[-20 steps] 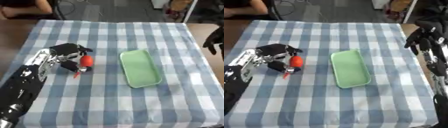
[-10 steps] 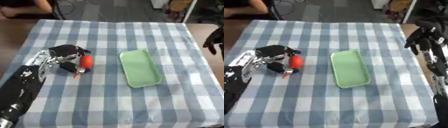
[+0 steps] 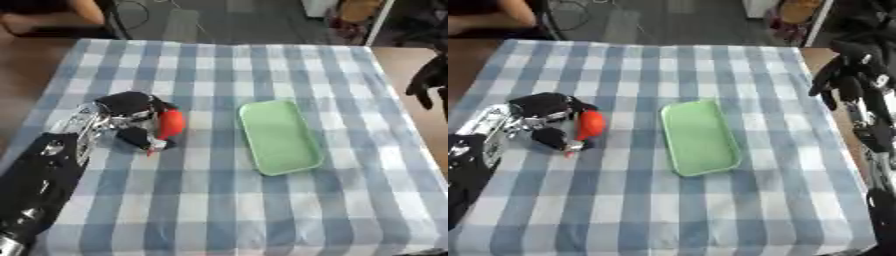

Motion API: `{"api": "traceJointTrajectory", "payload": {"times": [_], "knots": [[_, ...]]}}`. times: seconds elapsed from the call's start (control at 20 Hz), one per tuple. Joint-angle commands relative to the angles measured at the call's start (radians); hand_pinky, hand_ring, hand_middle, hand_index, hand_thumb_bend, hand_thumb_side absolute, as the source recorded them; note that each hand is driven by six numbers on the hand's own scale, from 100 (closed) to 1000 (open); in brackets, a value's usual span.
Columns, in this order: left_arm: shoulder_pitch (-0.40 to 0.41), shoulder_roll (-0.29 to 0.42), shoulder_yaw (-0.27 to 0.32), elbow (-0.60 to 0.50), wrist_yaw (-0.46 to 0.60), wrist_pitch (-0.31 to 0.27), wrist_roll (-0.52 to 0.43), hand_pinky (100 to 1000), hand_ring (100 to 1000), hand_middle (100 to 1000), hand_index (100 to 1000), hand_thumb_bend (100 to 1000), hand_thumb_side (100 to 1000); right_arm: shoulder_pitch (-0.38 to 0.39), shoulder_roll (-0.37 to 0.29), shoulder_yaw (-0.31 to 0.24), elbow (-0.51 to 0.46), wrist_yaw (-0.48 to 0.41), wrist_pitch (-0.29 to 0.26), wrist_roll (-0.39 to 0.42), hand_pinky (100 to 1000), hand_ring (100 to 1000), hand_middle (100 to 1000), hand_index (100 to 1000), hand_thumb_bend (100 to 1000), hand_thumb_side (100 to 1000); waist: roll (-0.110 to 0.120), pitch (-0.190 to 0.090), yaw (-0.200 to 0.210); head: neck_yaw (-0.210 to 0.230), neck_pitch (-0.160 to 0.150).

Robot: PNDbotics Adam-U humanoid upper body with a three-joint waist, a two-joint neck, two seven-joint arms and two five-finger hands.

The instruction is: Pick up objects on the table and place them in the box.

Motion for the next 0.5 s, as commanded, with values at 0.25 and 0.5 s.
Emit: {"api": "traceJointTrajectory", "payload": {"times": [0.25, 0.5], "knots": [[-0.030, 0.006, 0.013, 0.009, 0.067, 0.003, 0.047, 337, 476, 571, 816, 441, 866, -0.019, -0.019, -0.004, -0.007, -0.004, -0.023, 0.022, 100, 436, 509, 895, 100, 640, -0.003, -0.009, -0.002, 0.007, 0.000], [-0.035, -0.004, 0.009, 0.015, 0.090, 0.001, 0.045, 335, 472, 566, 794, 438, 873, -0.022, -0.018, -0.003, -0.006, -0.006, -0.025, 0.023, 100, 436, 509, 895, 100, 639, -0.007, -0.008, -0.006, 0.009, 0.000]]}}
